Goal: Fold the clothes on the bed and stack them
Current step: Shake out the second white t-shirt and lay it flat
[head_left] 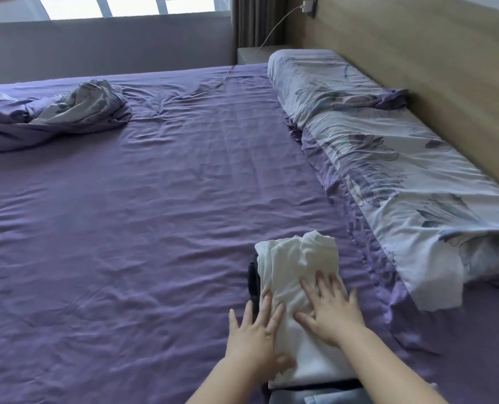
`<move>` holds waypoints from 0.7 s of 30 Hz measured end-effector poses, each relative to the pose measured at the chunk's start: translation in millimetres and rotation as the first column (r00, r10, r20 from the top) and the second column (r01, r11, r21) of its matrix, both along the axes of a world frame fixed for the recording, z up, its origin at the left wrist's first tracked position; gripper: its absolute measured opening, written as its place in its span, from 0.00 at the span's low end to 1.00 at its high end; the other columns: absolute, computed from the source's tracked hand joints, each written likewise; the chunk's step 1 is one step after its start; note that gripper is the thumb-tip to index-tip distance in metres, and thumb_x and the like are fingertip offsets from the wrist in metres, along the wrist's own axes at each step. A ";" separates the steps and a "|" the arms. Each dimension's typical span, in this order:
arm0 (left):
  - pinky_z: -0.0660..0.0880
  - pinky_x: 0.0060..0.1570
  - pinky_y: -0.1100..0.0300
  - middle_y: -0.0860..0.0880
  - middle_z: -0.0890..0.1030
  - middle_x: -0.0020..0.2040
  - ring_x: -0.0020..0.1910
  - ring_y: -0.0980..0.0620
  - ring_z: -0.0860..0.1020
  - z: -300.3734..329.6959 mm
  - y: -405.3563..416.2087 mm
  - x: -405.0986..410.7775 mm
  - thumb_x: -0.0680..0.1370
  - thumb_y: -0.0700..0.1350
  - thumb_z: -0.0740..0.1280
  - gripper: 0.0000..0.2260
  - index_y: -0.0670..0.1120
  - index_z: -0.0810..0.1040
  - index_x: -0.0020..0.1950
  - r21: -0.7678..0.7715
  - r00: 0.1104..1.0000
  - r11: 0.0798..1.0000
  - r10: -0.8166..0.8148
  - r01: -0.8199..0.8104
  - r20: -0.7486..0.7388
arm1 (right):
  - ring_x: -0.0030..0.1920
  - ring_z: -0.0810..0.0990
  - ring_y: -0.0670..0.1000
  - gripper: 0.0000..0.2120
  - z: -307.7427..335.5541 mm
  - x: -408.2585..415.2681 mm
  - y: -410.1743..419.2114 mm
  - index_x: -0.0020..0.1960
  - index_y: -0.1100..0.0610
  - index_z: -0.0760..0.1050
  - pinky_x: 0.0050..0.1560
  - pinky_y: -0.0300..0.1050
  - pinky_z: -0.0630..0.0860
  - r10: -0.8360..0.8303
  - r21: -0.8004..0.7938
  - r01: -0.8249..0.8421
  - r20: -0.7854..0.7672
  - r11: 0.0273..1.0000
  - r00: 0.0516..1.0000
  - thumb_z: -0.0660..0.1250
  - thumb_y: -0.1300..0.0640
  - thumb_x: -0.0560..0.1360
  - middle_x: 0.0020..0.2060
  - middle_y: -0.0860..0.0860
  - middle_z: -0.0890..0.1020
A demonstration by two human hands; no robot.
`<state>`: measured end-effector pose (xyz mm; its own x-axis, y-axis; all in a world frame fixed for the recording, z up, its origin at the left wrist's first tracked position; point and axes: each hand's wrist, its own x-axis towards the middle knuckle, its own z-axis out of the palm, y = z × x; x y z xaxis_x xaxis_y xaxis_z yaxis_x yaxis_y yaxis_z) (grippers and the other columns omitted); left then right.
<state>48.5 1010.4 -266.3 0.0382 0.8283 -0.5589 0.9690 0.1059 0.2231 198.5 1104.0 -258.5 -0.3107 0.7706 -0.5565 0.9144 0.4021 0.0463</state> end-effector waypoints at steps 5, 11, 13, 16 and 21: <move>0.41 0.73 0.43 0.52 0.41 0.78 0.77 0.46 0.43 24.3 -13.0 -21.6 0.77 0.61 0.59 0.34 0.58 0.43 0.77 0.059 1.000 0.998 0.004 -0.006 0.021 | 0.76 0.42 0.56 0.32 19.8 -20.7 -17.2 0.77 0.47 0.43 0.72 0.62 0.43 0.005 0.083 -0.002 -0.034 0.997 0.999 0.50 0.38 0.78 0.77 0.53 0.46; 0.45 0.73 0.43 0.47 0.53 0.78 0.77 0.46 0.50 51.4 -61.0 -95.5 0.79 0.61 0.55 0.32 0.52 0.46 0.78 0.031 0.980 0.986 0.168 -0.166 -0.109 | 0.73 0.60 0.56 0.27 45.3 -83.7 -67.3 0.73 0.48 0.60 0.70 0.62 0.56 0.080 0.164 -0.053 -0.159 0.985 0.984 0.54 0.39 0.76 0.73 0.54 0.63; 0.47 0.73 0.42 0.48 0.59 0.76 0.76 0.46 0.53 59.6 -81.4 -124.0 0.79 0.60 0.55 0.32 0.50 0.47 0.78 0.054 0.967 0.977 0.212 -0.207 -0.138 | 0.73 0.60 0.55 0.28 49.8 -114.4 -87.8 0.73 0.48 0.61 0.70 0.62 0.55 0.120 0.159 -0.091 -0.186 0.983 0.975 0.53 0.39 0.76 0.73 0.54 0.63; 0.48 0.72 0.42 0.49 0.63 0.74 0.75 0.46 0.55 70.3 -115.3 -168.0 0.79 0.60 0.55 0.32 0.50 0.48 0.78 0.073 0.946 0.961 0.277 -0.268 -0.168 | 0.75 0.55 0.52 0.31 56.1 -164.7 -119.3 0.75 0.48 0.55 0.71 0.60 0.49 0.174 0.103 -0.160 -0.143 0.982 0.974 0.49 0.36 0.76 0.75 0.51 0.58; 0.47 0.72 0.42 0.48 0.64 0.73 0.75 0.46 0.55 84.4 -185.3 -250.7 0.79 0.60 0.55 0.31 0.50 0.50 0.78 0.064 0.906 0.926 0.378 -0.373 -0.189 | 0.41 0.84 0.53 0.30 59.2 -252.5 -178.1 0.43 0.51 0.84 0.39 0.62 0.80 0.266 0.171 -0.230 -0.232 0.958 0.936 0.51 0.34 0.62 0.40 0.51 0.84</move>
